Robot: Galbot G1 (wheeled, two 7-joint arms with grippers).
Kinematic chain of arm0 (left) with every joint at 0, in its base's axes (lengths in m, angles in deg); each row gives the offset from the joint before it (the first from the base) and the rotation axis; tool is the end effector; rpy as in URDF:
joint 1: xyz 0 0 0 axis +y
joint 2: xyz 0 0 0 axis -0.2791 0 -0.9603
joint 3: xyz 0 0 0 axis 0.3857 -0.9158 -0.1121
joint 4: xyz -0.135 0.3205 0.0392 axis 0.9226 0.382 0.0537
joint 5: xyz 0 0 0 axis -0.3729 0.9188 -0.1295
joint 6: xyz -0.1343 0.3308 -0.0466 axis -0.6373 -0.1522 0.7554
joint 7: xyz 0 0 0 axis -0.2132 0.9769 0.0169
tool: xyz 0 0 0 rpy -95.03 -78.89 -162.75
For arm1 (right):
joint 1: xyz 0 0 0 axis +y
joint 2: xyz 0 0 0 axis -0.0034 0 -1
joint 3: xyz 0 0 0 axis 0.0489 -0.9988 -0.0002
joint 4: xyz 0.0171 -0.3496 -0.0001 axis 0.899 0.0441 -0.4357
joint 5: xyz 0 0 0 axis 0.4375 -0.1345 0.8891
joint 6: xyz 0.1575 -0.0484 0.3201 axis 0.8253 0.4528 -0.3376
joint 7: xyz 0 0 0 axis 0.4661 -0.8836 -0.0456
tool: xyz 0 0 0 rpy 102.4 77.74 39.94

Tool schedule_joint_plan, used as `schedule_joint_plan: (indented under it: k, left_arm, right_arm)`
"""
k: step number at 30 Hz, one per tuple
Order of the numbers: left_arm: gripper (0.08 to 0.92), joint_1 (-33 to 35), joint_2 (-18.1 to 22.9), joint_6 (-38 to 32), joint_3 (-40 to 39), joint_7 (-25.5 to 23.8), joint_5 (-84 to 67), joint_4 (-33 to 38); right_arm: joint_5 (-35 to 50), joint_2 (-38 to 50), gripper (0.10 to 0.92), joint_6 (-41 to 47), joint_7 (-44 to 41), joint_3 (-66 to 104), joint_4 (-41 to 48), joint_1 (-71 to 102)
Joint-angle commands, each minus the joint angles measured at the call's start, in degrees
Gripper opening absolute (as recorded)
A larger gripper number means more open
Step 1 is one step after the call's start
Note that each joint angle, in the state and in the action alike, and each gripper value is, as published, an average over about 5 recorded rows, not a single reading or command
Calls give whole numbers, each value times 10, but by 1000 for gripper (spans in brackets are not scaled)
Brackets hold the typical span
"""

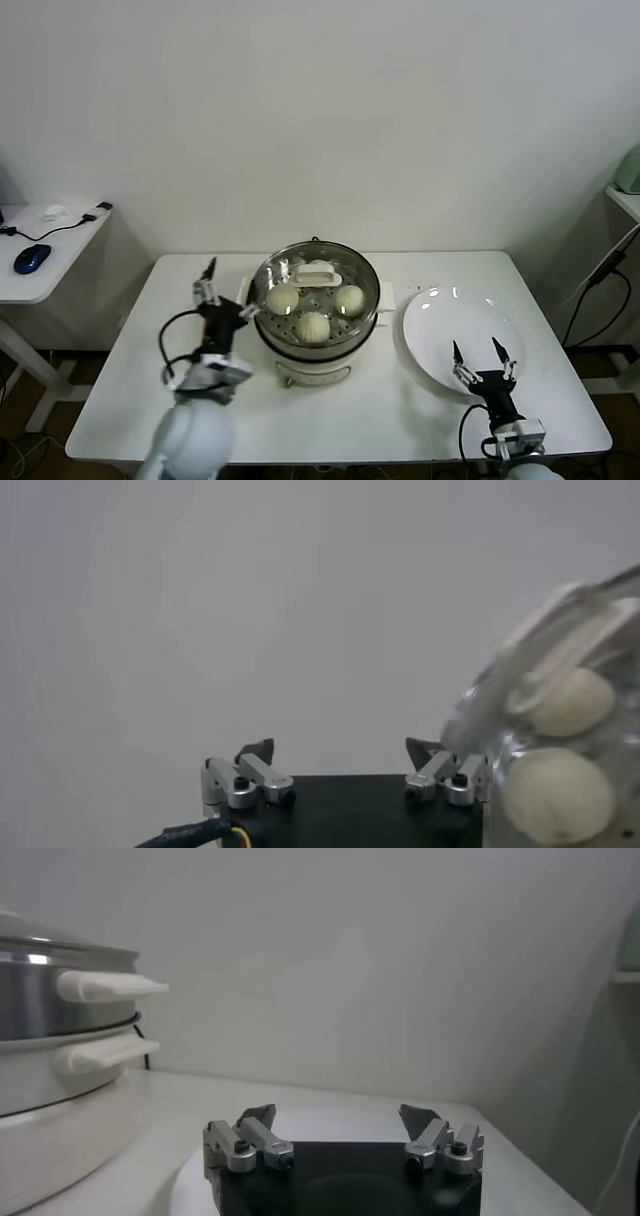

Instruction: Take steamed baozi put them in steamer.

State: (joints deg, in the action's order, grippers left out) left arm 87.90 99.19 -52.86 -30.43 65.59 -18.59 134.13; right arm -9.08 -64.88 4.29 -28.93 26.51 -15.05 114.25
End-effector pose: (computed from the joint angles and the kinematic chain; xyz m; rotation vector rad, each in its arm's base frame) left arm 0.2507 -0.0225 -0.2486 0.0570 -2.8841 -1.1648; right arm 0.2073 -0.1234 -0.4088 0.0114 -3.0303 0.1655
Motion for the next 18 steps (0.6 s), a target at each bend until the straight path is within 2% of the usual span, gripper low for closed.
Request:
schedule_joint_plan:
  k: [1,5,8,13,18]
  left_arm:
    - [823,31,-27,-174,158,72,-384,38]
    - [823,63,-78,-219,234,48,-529,-42]
    - [823,82,-96,-252,228,40,-550,-113]
    - [823,85,-90,-293,187,14,-524,-221]
    - [823,82,-64,-305,166,1,-515,-251]
  right_arm:
    - [7,-4,823,-23,9,-3,11,-7]
    - [9,-2,823,-21,10,-5,13,-10]
    - [16,2,823,-18,10,-12,13,-11]
    - [17,3,823,-16,10,-20,17,-13]
    - [18,3,823,-14,11,-25,21,-14]
